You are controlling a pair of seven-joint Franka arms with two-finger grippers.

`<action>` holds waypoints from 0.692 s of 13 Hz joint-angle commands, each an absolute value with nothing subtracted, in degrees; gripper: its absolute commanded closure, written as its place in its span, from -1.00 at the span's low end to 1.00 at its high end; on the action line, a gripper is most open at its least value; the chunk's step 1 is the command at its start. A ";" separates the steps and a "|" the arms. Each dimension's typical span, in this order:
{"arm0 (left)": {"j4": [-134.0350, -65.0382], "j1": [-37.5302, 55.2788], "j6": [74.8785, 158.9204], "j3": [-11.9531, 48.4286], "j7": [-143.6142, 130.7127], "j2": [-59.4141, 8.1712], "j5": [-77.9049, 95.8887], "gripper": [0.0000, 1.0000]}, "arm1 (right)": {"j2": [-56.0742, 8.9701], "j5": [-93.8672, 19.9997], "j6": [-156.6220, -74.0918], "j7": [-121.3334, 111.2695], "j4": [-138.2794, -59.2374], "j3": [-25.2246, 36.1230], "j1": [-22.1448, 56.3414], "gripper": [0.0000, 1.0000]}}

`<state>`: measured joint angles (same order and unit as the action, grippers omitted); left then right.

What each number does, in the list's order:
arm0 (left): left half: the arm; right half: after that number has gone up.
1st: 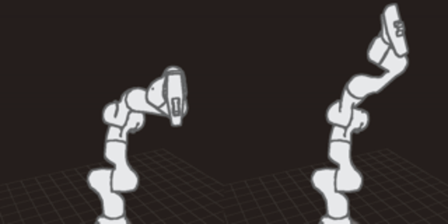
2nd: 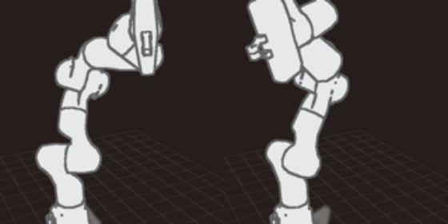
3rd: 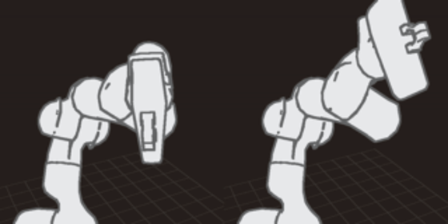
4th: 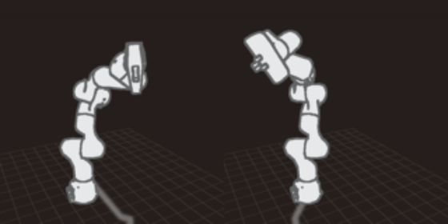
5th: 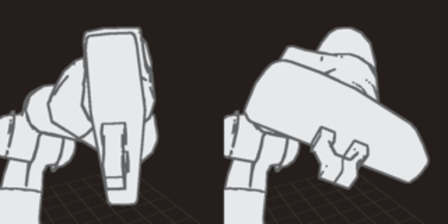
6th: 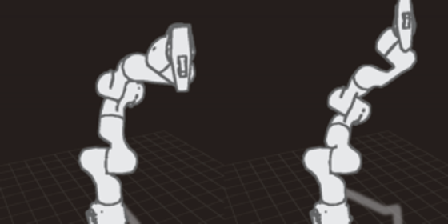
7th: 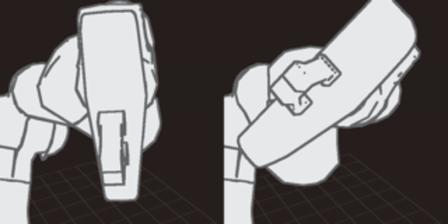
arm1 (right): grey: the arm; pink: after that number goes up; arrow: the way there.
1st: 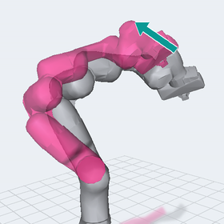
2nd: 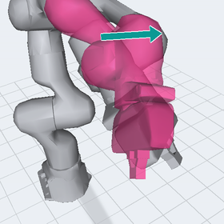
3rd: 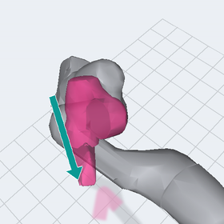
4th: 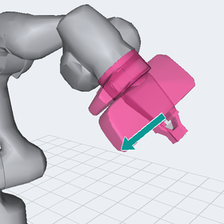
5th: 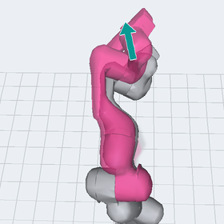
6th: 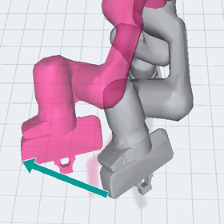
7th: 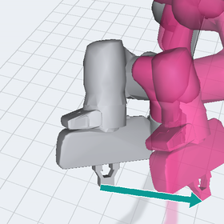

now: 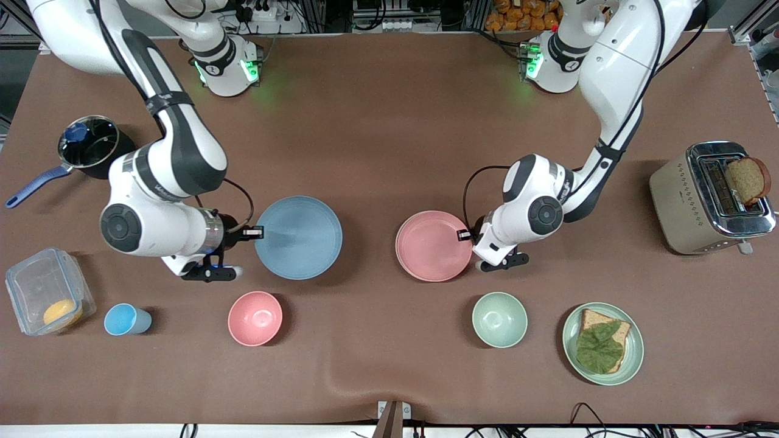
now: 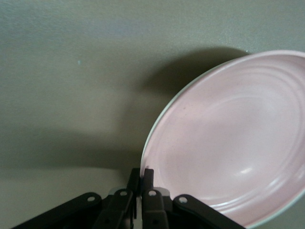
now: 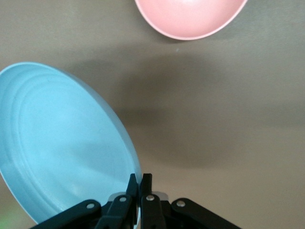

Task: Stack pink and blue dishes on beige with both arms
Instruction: 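Carry the blue plate toward the pink plate while the left gripper releases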

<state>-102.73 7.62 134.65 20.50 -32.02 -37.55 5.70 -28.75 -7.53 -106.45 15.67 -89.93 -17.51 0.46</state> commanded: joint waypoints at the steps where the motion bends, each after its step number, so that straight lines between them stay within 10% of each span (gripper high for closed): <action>1: -102.92 8.61 137.20 19.69 -34.45 -39.29 3.17 1.00 | -28.74 -8.26 -106.70 16.79 -89.82 -17.75 0.18 1.00; 5: -102.75 8.44 136.93 19.78 -38.66 -38.76 2.11 0.77 | -28.83 -10.45 -106.87 18.45 -89.91 -17.67 1.14 1.00; 6: -102.66 8.18 136.59 19.78 -38.76 -38.59 2.11 0.42 | -28.83 -10.81 -107.05 19.24 -89.91 -17.67 1.84 1.00; 8: -102.74 7.38 136.06 19.78 -39.02 -36.57 2.11 -0.99 | -28.92 -10.90 -108.62 21.79 -90.00 -17.67 3.16 1.00; 9: -102.57 7.38 134.40 19.78 -39.28 -34.91 2.11 -1.00 | -29.09 -10.90 -109.42 23.45 -90.09 -17.67 4.03 1.00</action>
